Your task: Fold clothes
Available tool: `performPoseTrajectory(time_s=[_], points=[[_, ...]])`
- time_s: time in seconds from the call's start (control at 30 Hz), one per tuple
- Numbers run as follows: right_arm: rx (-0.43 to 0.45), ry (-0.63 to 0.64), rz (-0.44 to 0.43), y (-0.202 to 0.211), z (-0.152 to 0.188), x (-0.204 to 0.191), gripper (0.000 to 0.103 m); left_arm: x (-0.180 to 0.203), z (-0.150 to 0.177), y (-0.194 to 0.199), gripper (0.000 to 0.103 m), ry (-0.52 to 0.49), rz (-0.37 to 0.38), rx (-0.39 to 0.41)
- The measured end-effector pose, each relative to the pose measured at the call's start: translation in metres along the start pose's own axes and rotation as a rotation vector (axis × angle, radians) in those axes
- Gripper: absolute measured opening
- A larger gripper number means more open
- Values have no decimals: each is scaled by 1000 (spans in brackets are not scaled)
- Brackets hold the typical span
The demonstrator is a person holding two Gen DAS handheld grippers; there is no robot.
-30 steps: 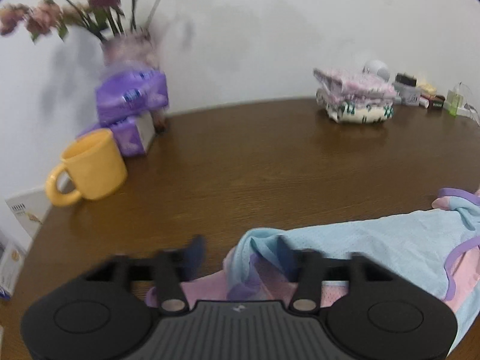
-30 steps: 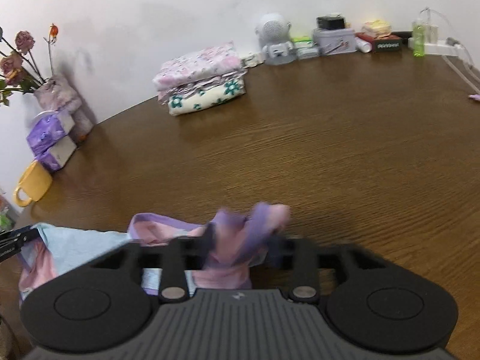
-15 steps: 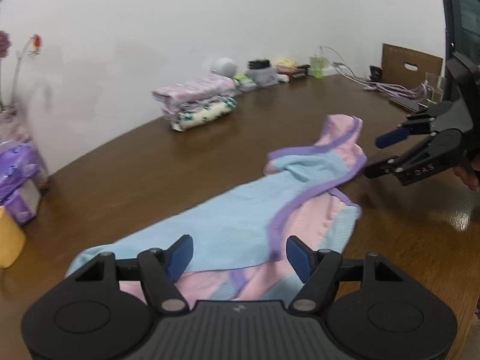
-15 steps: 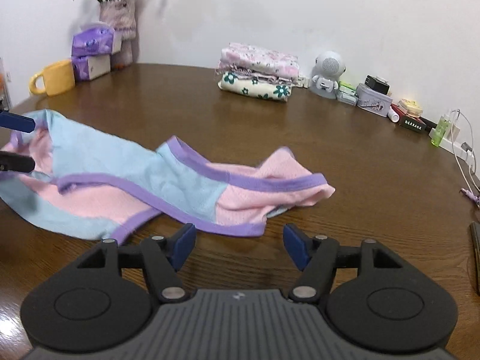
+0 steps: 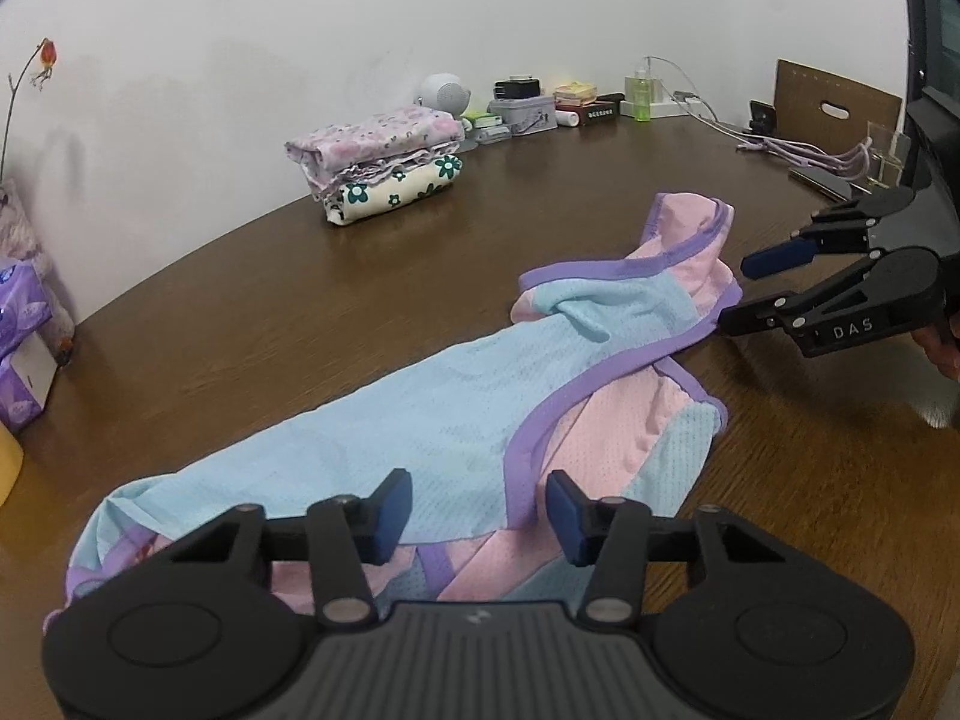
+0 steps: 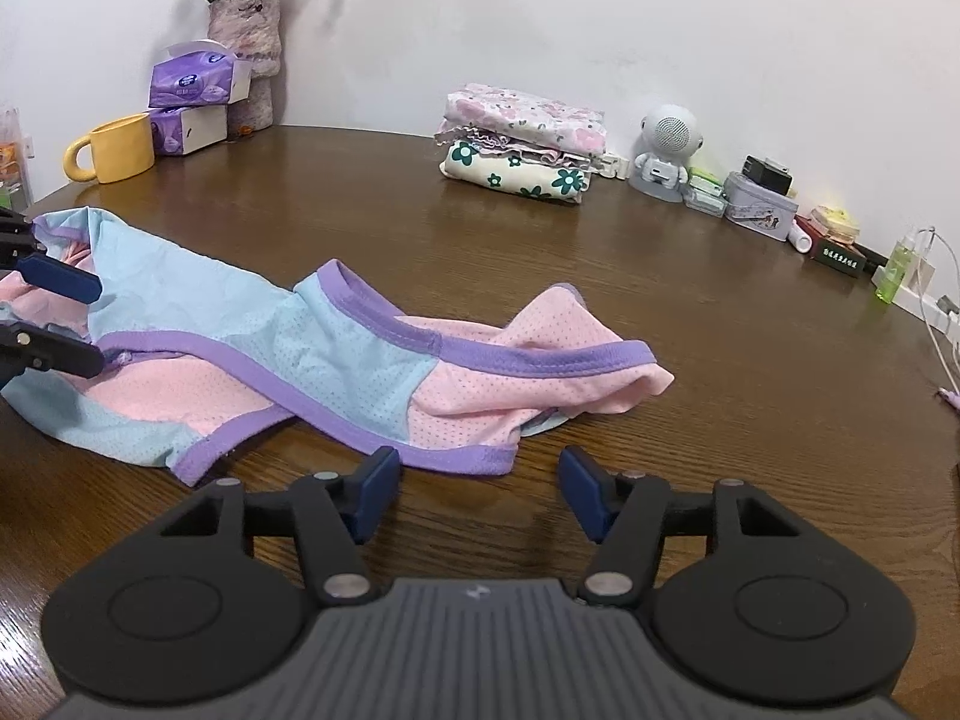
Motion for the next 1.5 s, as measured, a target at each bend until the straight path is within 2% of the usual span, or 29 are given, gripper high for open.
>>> performPoseTrajectory(time_s=[0.17,0.23,0.27,0.3,0.4,0.57,0.7,0.93,1.17,1.3,1.5], points=[[1,-8,-29,-5,-2,1,47,5,-2,-5,20,5,12,-10],[-6,-15,-51,-7,-2,0,31,7,-2,-8,9,8,16,-19],[-10,-20,-63,-7,-2,0,19,8,-1,-9,8,9,17,-24],[-12,-24,-72,-7,-2,-1,14,9,-1,-10,7,11,19,-29],[-7,-46,-99,-4,-4,-2,6,9,-3,-7,4,-2,-2,-16],[22,-98,-143,7,-13,-2,4,4,-10,-1,3,-8,-31,7],[51,-108,-174,18,-32,-3,4,-12,-34,1,3,-39,-73,27],[99,-135,-156,11,-98,7,4,-48,-86,-8,3,-92,-157,50],[48,-212,-120,-44,-144,20,4,-83,-110,-67,3,-73,-168,3],[-6,-249,-86,-88,-145,27,4,-102,-121,-104,3,-57,-166,-31],[-67,-322,-60,-140,-139,43,4,-112,-112,-137,3,-22,-129,-45]])
Point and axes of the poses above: each gripper's, at about its wrist camera, not at the fingertips, and y roughly against the way its jaws point, x to its right, z to its underside, the point moved 10 cm from there along -y, roughly the way its jaws point, and after that the axes turned 10 degrees about -y, right-handed, at the moved point
